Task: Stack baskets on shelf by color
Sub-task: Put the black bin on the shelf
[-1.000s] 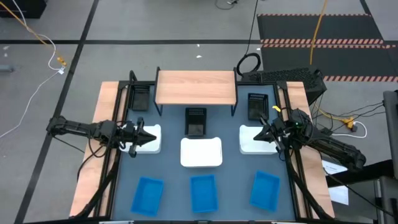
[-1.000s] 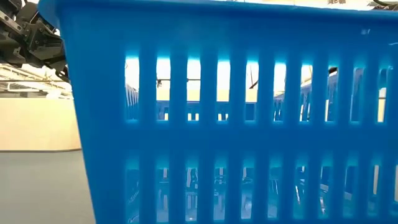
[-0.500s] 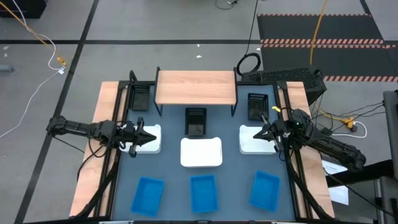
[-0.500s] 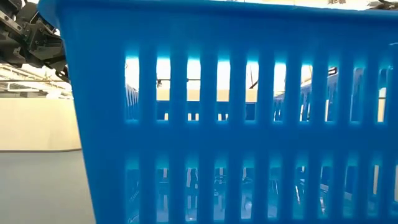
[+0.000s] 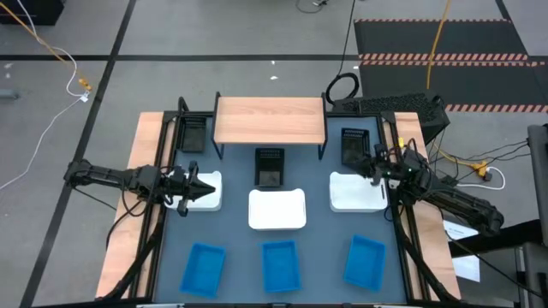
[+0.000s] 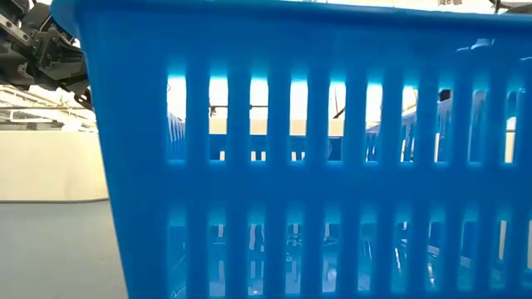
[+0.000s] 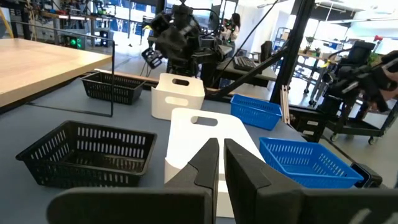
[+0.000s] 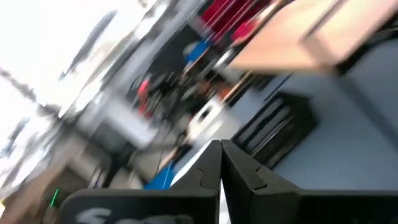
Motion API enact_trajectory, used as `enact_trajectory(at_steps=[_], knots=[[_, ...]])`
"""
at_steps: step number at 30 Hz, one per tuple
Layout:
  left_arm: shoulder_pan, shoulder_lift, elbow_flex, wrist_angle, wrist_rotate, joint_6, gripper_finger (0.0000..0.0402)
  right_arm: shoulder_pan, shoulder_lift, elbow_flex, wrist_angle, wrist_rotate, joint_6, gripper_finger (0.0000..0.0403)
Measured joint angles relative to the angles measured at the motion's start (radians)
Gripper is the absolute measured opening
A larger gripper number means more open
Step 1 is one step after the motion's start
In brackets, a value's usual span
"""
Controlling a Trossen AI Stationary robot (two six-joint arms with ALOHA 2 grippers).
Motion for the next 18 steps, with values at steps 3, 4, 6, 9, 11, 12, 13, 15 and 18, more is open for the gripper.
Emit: enact_trajectory(at_steps=[3,4,6,9,11,12,13,15,18], knots=[[0.000,0.000,0.000,0.000,0.000,0.000,0.0026,0.000,0.000,0.000,0.001,0.144,0.078,0.0000],[0.000,0.000,0.000,0.000,0.000,0.000,0.0026,0.000,0.000,0.000,0.001,0.179,0.111,0.0000],[0.000,0.000,0.000,0.000,0.000,0.000,0.0026,0.000,0.000,0.000,0.001,0.225,0.185,0.0000],[0.000,0.000,0.000,0.000,0.000,0.000,0.0026,0.000,0.000,0.000,0.000,0.237,0.251,0.0000],[0.000,0.000,0.000,0.000,0.000,0.000,0.0026,0.000,0.000,0.000,-0.001,0.239,0.220,0.0000],[0.000,0.000,0.000,0.000,0.000,0.000,0.0026,0.000,0.000,0.000,-0.001,0.240,0.189,0.0000],[0.000,0.000,0.000,0.000,0.000,0.000,0.0026,0.000,0.000,0.000,-0.001,0.239,0.149,0.0000],[0.000,0.000,0.000,0.000,0.000,0.000,0.0026,0.000,0.000,0.000,-0.003,0.239,0.054,0.0000],[0.000,0.000,0.000,0.000,0.000,0.000,0.0026,0.000,0.001,0.000,-0.007,0.242,-0.072,0.0000]])
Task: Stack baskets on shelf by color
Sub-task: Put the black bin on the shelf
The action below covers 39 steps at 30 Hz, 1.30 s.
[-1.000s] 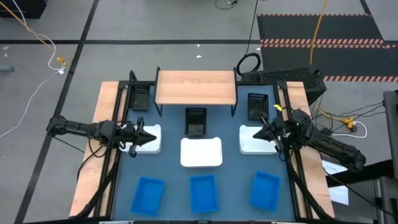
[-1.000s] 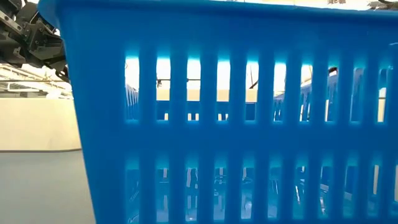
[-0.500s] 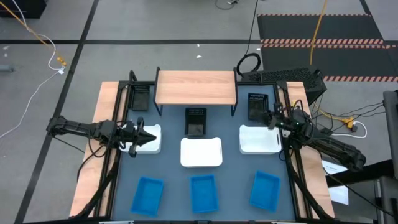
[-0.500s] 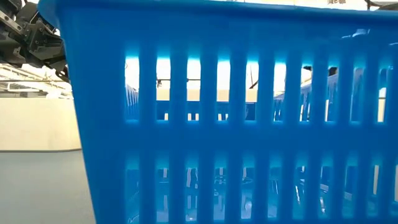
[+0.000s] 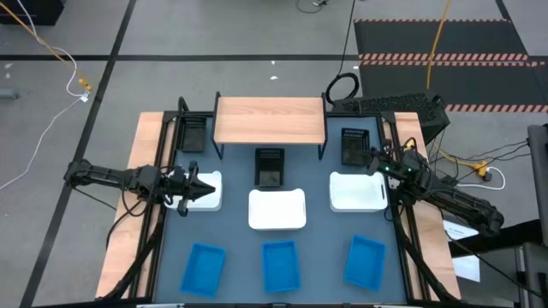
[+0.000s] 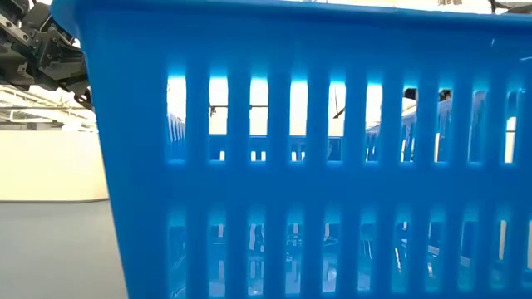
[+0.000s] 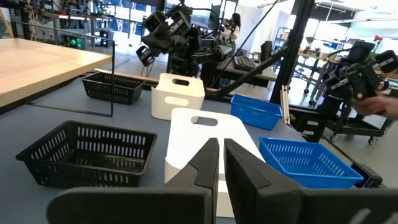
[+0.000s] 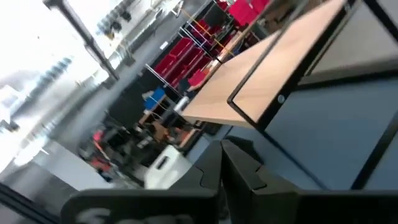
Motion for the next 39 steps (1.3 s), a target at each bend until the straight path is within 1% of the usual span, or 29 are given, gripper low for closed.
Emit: enact_trajectory(at_steps=[2,6,8,11,12,15,20,22,24,25,27,30,33,35,37,39], knots=[[0.000,0.000,0.000,0.000,0.000,0.000,0.0026,0.000,0.000,0.000,0.016,0.041,-0.052,0.0000],[0.000,0.000,0.000,0.000,0.000,0.000,0.0026,0.000,0.002,0.000,0.018,0.178,-0.034,0.0000],[0.000,0.000,0.000,0.000,0.000,0.000,0.0026,0.000,0.012,0.001,0.014,0.175,-0.037,0.0000],[0.000,0.000,0.000,0.000,0.000,0.000,0.0026,0.000,0.039,0.019,-0.013,0.112,-0.056,0.0003],[0.000,0.000,0.000,0.000,0.000,0.000,0.0026,0.000,0.052,0.034,-0.014,0.097,-0.073,0.0006],[0.000,0.000,0.000,0.000,0.000,0.000,0.0026,0.000,0.105,0.117,-0.048,0.106,-0.146,0.0023],[0.000,0.000,0.000,0.000,0.000,0.000,0.0026,0.000,0.268,0.308,-0.189,0.185,-0.305,0.0065],[0.000,0.000,0.000,0.000,0.000,0.000,0.0026,0.000,0.353,0.386,-0.248,0.242,-0.367,0.0084],[0.000,0.000,0.000,0.000,0.000,0.003,0.0026,-0.001,0.443,0.455,-0.332,0.327,-0.389,0.0102],[0.000,0.000,0.000,0.000,-0.007,0.040,0.0026,-0.003,0.488,0.486,-0.378,0.371,-0.387,0.0110],[0.004,0.000,0.000,0.001,-0.046,0.176,0.0026,-0.016,0.576,0.552,-0.504,0.458,-0.373,0.0123],[0.009,0.000,0.000,0.005,-0.062,0.334,0.0026,-0.054,0.707,0.621,-0.722,0.528,-0.333,0.0132],[0.009,0.000,0.000,0.011,-0.061,0.382,0.0026,-0.096,0.802,0.640,-0.839,0.518,-0.316,0.0135],[0.009,0.000,0.000,0.018,-0.061,0.388,0.0026,-0.119,0.839,0.642,-0.856,0.498,-0.333,0.0136],[0.009,0.000,0.000,0.033,-0.061,0.388,0.0026,-0.133,0.864,0.642,-0.858,0.439,-0.371,0.0136],[0.009,0.000,0.000,0.045,-0.062,0.390,0.0026,-0.142,0.873,0.642,-0.855,0.335,-0.411,0.0136]])
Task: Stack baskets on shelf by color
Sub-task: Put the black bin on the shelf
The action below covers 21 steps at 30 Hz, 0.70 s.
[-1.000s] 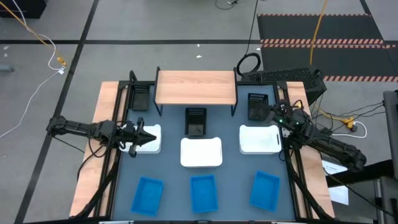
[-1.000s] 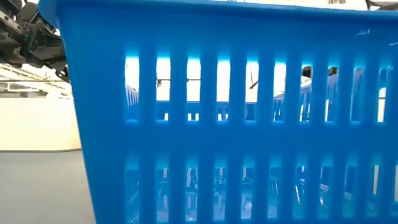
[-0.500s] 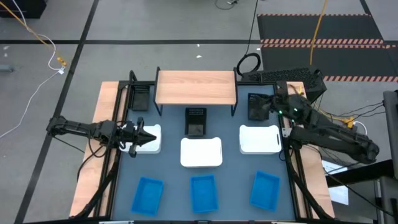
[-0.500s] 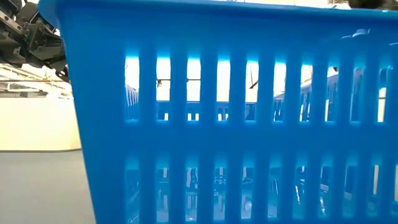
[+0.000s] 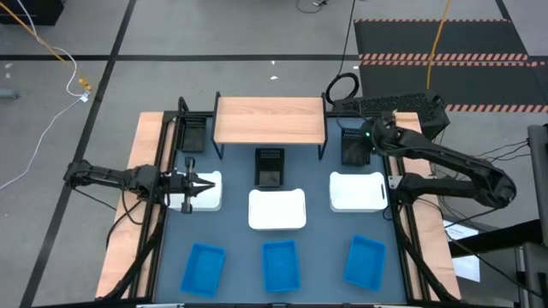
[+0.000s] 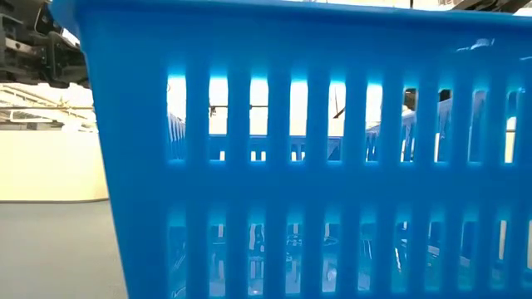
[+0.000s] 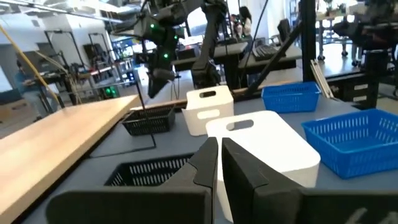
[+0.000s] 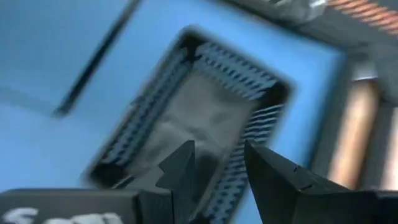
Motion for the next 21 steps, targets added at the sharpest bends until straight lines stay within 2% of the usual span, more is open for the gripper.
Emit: enact_trajectory(at_steps=[3,6,9,14,18,21], knots=[[0.000,0.000,0.000,0.044,0.000,-0.003,0.0026,0.000,0.002,0.001,-0.014,-0.212,-0.147,0.0136],[0.000,0.000,0.000,0.093,0.001,-0.051,0.0026,0.013,-0.007,0.001,-0.035,-0.361,-0.214,0.0136],[0.000,0.000,0.000,0.135,0.001,-0.084,0.0026,0.031,-0.018,0.001,-0.034,-0.395,-0.237,0.0136],[0.000,0.000,0.000,0.171,-0.017,-0.039,0.0026,0.053,-0.021,0.001,-0.029,-0.398,-0.251,0.0136],[0.002,0.002,0.000,0.140,-0.122,-0.040,0.0026,0.082,0.009,0.035,-0.004,-0.394,-0.273,0.0135],[0.012,0.024,0.000,0.163,-0.194,-0.049,0.0026,0.121,0.043,0.120,0.023,-0.390,-0.286,0.0135]])
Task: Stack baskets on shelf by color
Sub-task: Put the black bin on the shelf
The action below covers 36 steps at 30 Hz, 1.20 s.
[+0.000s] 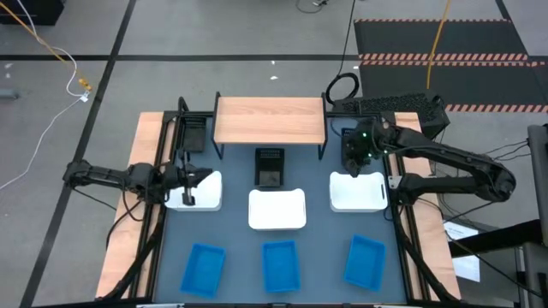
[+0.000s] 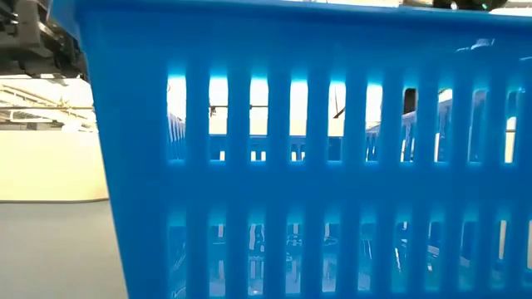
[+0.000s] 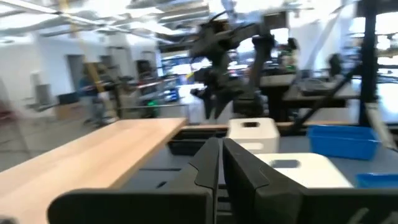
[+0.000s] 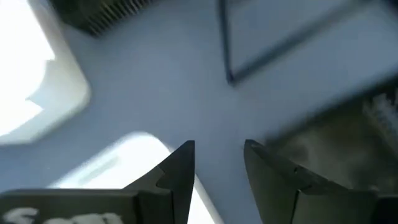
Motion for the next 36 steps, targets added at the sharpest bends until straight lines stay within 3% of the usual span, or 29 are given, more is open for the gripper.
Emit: enact_trajectory(at_steps=[4,7,9,13,17,22,29,36], knots=[[0.016,0.063,0.001,0.084,-0.007,-0.060,0.0026,0.069,0.056,0.172,-0.131,0.162,-0.069,0.0134],[0.016,0.131,0.030,0.073,-0.007,-0.118,0.0026,0.104,0.109,0.272,-0.313,0.320,-0.115,0.0134],[0.015,0.190,0.062,0.042,-0.007,-0.161,0.0026,0.109,0.140,0.295,-0.404,0.368,-0.134,0.0134],[0.015,0.348,0.155,-0.043,-0.008,-0.168,0.0026,0.108,0.193,0.274,-0.466,0.333,-0.144,0.0134],[0.026,0.509,0.232,-0.082,-0.061,-0.069,0.0031,0.112,0.227,0.230,-0.427,0.295,-0.183,0.0135],[0.083,0.645,0.262,-0.017,-0.124,0.044,0.0074,0.099,0.260,0.169,-0.286,0.226,-0.221,0.0136],[0.213,0.684,0.263,0.090,-0.139,0.096,0.0169,0.097,0.273,0.066,-0.184,0.260,-0.164,0.0151],[0.268,0.682,0.352,-0.056,-0.102,-0.002,0.0228,0.108,0.259,0.048,-0.162,0.355,-0.112,0.0153]])
